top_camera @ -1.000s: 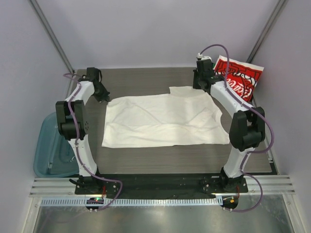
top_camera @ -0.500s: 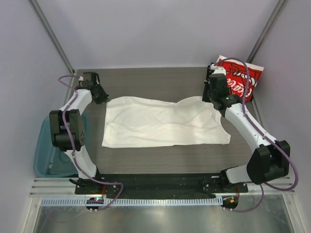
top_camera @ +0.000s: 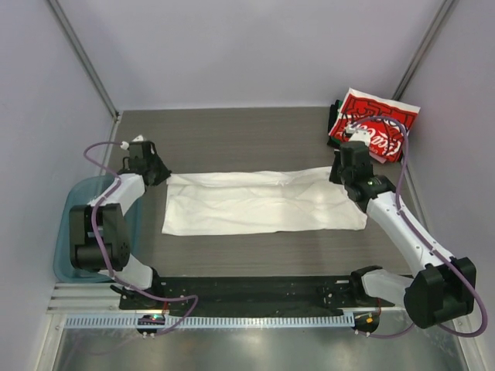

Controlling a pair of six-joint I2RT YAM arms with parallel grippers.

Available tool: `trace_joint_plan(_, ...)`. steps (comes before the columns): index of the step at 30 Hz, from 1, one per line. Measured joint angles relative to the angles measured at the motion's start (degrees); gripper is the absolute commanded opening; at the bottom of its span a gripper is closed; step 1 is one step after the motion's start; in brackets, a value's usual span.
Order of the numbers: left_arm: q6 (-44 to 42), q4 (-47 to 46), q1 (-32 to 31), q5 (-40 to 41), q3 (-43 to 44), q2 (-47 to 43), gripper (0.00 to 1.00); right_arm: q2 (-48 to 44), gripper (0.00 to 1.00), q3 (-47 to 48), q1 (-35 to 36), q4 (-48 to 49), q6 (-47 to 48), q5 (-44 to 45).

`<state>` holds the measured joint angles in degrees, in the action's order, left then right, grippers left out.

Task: Fold and stack the t-shirts
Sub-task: Fold the tshirt

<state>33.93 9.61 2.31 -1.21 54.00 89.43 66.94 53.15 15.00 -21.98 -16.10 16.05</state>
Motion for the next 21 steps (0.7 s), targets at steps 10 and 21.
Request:
trace_joint_plan(10,1.3,-8.8,0.0,2.3,-10.4,-6.7,0.00,-6.0,0.01,-7.3,0.0,-0.3,-4.4,3.5)
trace_joint_plan(21,4.7,-15.1,0.0,4.1,-19.1,-10.1,0.00,-8.2,0.01,-14.1,0.0,-0.3,-10.3,6.9)
